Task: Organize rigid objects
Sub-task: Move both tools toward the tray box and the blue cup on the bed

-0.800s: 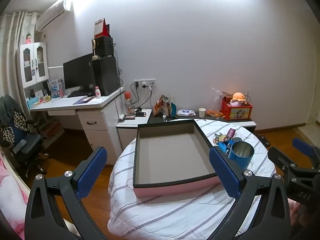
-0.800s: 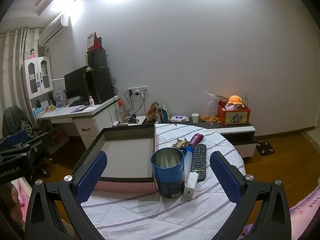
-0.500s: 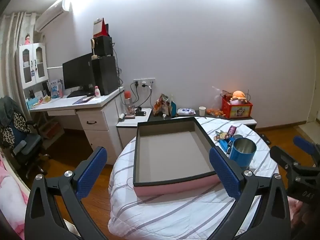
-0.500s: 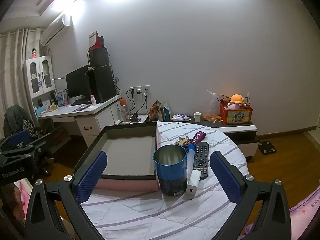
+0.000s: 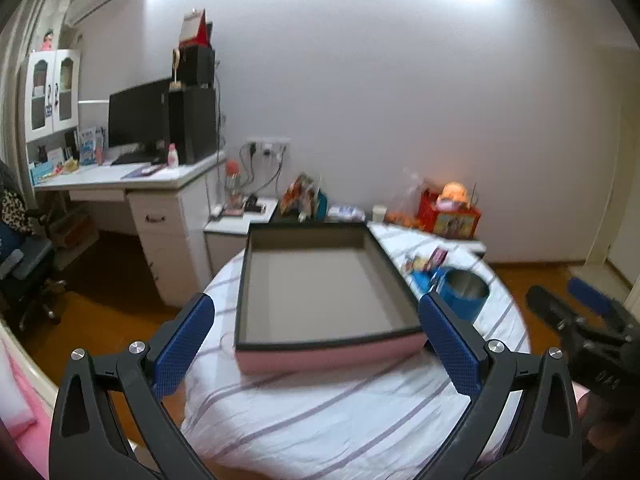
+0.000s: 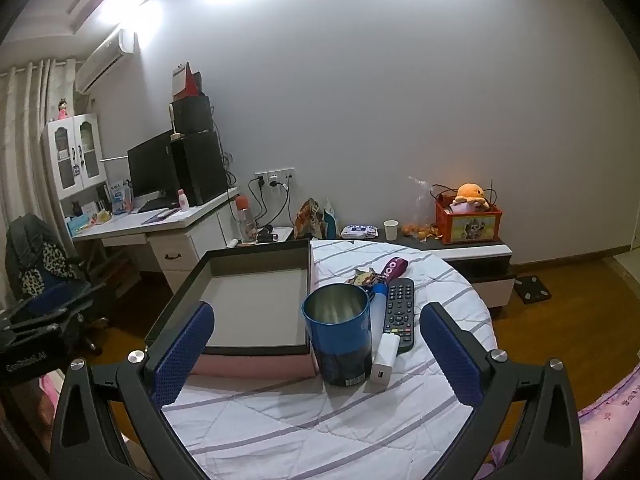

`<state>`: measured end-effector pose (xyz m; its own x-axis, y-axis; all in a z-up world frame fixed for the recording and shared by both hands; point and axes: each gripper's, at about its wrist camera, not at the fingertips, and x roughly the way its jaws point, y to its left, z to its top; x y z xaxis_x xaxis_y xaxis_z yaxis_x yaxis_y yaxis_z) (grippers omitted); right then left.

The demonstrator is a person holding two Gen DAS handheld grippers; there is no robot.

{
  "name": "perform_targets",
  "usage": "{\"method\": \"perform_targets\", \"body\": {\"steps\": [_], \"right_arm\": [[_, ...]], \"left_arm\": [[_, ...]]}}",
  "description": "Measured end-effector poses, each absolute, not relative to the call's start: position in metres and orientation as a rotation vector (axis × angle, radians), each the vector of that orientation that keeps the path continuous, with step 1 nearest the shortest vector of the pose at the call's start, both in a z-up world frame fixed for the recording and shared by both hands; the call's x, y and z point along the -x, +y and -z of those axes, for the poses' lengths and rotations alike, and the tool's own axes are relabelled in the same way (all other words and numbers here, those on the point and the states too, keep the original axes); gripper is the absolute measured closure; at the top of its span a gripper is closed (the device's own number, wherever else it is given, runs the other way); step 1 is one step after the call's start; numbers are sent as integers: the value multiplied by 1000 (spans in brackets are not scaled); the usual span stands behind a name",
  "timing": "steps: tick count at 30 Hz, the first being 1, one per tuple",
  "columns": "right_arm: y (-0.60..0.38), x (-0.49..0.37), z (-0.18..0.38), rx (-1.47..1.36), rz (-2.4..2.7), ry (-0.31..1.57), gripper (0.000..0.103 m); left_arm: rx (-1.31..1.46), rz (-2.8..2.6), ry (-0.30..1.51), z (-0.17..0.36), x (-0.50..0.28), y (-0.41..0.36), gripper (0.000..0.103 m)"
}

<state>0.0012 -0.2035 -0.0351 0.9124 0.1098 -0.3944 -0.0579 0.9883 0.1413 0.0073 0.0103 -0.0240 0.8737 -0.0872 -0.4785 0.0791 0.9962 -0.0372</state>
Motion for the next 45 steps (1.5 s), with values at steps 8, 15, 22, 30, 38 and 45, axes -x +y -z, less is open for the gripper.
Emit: {"method": "perform_targets", "body": {"steps": [8,15,22,30,38,45], "right_arm": [[-198,-2,34,-123,-106,406,0],[-193,-3,32,-115,-127,407,0],[-190,-6,21,-99,-125,382,0],[-190,-12,18,-93,-112,367,0],[-191,-16,11,-84,-107,353,0],[-191,-19,5,-84,-99,341,0]], "left_arm": [[-6,-37,486,24,-3,16,0],[-29,-80,420,15,3,21,0],[-10,-44,392,3,-3,20,0],[-23,2,410,6,-15,14,0],[4,41,369,-8,-15,15,0],[-28,65,409,-13,-22,10,0]]}}
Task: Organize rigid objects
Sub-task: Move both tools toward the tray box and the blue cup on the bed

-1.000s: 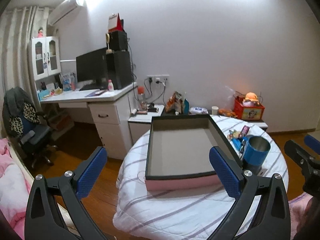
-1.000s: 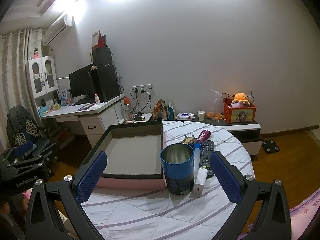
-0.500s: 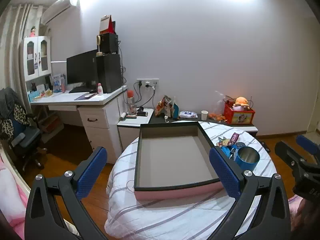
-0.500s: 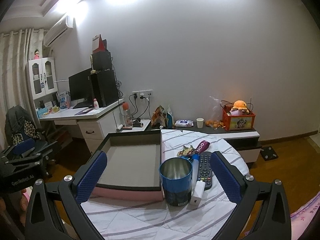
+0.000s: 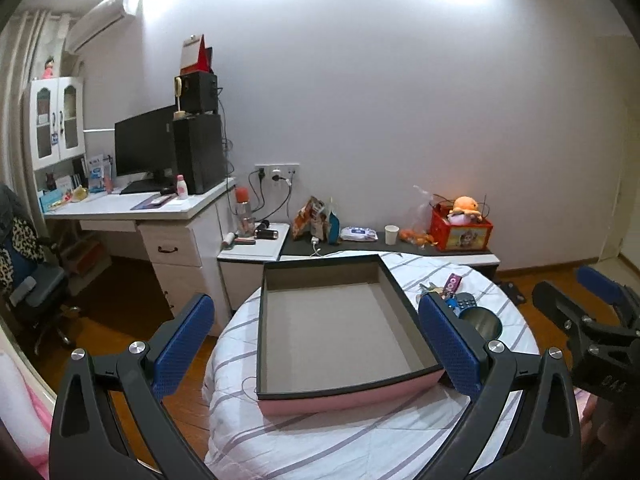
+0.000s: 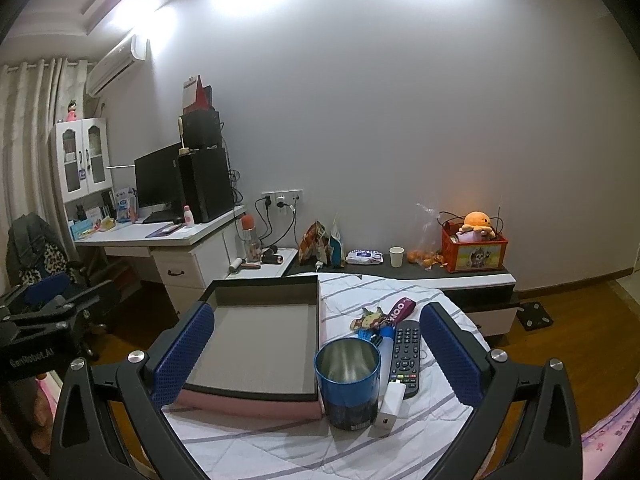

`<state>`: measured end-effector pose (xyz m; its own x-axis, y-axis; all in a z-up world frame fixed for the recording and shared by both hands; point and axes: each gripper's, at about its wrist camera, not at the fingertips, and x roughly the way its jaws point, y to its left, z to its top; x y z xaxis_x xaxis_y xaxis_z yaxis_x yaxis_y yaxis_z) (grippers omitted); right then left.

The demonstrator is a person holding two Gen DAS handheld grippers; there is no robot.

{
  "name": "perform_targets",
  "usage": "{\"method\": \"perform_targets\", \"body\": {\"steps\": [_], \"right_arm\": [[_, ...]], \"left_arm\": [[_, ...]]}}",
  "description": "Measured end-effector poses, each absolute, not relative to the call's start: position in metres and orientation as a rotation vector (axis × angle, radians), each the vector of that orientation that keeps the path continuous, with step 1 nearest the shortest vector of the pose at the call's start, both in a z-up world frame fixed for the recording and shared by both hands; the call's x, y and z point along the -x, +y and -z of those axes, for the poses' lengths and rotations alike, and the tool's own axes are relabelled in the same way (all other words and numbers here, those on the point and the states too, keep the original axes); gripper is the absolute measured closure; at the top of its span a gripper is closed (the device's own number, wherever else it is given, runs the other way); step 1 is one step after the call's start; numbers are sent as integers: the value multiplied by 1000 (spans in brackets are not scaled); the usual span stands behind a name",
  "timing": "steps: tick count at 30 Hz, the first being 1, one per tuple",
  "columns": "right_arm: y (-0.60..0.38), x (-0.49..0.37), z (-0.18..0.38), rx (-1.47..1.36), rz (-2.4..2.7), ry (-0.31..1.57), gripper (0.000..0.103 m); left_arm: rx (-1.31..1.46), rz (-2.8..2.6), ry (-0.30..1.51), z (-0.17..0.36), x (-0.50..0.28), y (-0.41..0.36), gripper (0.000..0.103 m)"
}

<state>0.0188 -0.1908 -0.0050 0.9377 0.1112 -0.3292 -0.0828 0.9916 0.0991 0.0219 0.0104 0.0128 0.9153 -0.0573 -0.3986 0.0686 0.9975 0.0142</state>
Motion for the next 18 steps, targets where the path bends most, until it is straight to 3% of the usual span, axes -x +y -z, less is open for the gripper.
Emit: {"method": "perform_targets", "body": {"steps": [18], "right_arm": [[-187,-24,-11,-69,-100,317,0]], "left_arm": [[-49,44,382,-27,-23,8,0]]}}
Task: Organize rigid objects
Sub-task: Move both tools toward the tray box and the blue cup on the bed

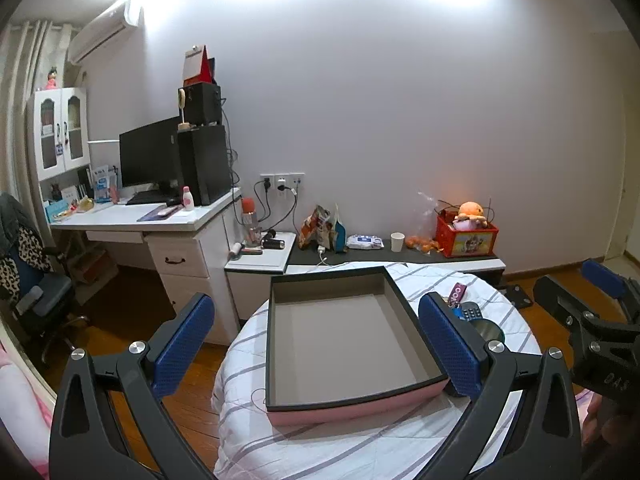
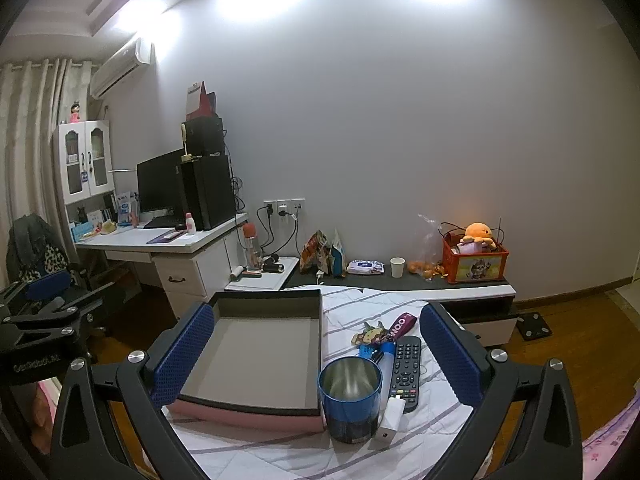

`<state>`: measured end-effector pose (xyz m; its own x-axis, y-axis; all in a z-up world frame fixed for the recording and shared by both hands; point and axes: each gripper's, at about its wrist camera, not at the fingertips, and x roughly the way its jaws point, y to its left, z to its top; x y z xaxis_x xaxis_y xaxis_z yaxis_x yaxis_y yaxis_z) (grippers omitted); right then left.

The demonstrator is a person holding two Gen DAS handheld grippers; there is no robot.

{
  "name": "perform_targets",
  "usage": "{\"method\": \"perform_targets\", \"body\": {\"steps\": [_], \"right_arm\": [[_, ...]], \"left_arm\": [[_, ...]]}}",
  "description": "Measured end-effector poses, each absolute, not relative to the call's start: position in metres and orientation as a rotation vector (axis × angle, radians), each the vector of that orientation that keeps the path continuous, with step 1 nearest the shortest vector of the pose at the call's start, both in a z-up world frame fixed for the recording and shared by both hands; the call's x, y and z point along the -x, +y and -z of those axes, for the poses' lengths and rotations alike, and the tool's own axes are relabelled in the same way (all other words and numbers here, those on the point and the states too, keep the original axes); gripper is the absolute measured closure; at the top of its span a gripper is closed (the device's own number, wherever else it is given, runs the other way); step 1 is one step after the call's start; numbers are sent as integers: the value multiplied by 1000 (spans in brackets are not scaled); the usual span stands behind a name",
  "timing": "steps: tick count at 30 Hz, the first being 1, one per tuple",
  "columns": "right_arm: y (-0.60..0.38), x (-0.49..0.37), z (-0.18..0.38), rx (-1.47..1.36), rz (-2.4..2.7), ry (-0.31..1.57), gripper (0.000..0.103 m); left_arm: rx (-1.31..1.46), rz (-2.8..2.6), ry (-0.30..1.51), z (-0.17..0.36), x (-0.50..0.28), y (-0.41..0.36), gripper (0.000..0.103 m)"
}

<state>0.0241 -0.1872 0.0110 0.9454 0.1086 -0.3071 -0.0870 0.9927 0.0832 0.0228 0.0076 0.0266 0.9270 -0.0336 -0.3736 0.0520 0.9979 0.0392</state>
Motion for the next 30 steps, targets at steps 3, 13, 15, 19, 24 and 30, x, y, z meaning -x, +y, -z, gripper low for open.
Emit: {"method": "perform_targets", "body": {"steps": [3,13,15,19,24,30], "right_arm": [[-188,-25,-11,-71,-96,316,0],[-192,-26,-11,-71,-71,317,0],[-193,-25,-11,-75,-68,318,0],[-194,-24,-10,-74,-59,318,0],[-195,-24,-9,-73,-46,324,0],[-196,-25,-10,-67,-38,329,0]], "left_arm": [[-53,31,383,-27,-23,9,0],[-77,27,395,-24,-24,2,0],[-82,27,402,-21,-25,0,0],[-91,23,416,-16,-27,-2,0],[-94,19,428,-12,-29,-3,0],[-97,21,433,-10,-30,-5,0]]}}
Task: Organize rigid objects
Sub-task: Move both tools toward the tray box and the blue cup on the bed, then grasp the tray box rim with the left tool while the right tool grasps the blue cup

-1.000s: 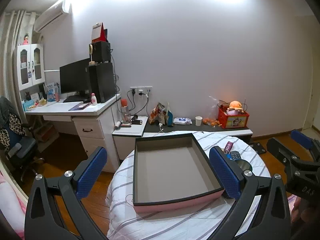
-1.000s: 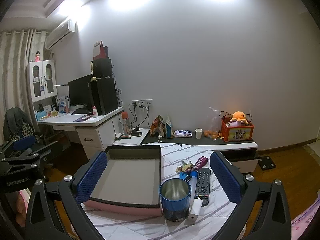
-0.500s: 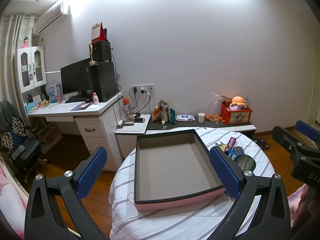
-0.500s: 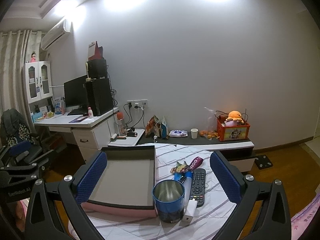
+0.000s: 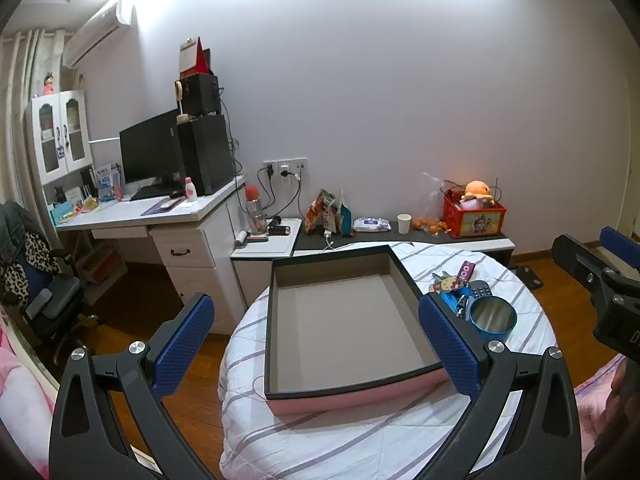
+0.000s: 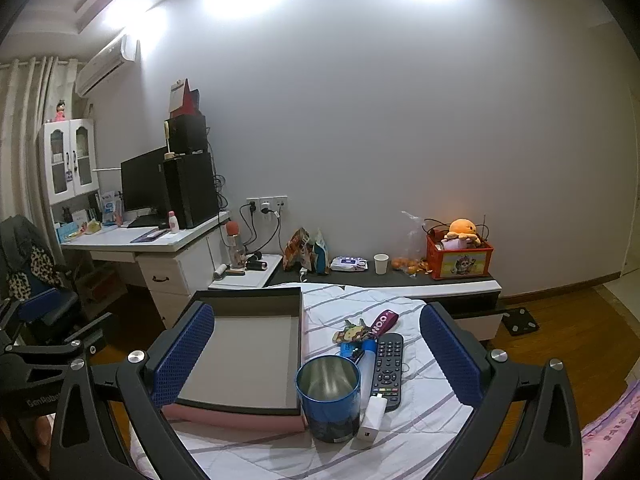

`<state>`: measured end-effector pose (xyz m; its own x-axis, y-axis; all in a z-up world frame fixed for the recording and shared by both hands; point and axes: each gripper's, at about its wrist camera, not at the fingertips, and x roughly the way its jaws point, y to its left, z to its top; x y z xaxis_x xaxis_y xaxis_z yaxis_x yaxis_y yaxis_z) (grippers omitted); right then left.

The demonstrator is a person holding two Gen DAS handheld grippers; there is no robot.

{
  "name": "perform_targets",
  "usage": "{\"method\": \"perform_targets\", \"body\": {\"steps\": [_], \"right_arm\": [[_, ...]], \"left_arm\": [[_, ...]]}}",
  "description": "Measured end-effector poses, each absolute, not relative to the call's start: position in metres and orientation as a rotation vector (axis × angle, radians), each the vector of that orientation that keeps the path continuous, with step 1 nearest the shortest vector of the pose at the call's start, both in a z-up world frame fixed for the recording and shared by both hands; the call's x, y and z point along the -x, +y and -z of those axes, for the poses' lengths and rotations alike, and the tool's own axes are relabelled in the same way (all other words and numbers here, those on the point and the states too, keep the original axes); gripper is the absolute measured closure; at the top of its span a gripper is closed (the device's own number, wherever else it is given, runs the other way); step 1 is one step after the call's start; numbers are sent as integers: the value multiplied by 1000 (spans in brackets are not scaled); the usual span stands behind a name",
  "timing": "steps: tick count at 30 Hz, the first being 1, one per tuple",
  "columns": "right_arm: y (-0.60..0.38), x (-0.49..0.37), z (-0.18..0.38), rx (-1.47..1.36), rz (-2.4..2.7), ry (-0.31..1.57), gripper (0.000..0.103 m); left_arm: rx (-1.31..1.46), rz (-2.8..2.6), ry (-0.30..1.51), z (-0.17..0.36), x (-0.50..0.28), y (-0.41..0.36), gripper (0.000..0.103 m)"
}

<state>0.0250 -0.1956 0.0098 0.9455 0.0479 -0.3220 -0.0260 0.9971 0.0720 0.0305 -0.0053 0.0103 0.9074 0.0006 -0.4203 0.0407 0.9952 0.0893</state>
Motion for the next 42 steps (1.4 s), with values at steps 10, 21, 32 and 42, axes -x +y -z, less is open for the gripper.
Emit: {"method": "perform_targets", "body": {"steps": [10,21,32,42], "right_arm": [[-196,-28,-13,-70,-52,343,0],[-196,-33,-3,-79,-56,368,0],[-203,-38,21,-101,-28,424,0],[-211,-45,57,-99,19,499,0]], "left_arm": [[-97,22,436,-9,-31,-5,0],[-96,2,450,2,-34,0,0],[-95,-29,513,24,-46,14,0],[-94,-36,578,50,-59,23,0]]}}
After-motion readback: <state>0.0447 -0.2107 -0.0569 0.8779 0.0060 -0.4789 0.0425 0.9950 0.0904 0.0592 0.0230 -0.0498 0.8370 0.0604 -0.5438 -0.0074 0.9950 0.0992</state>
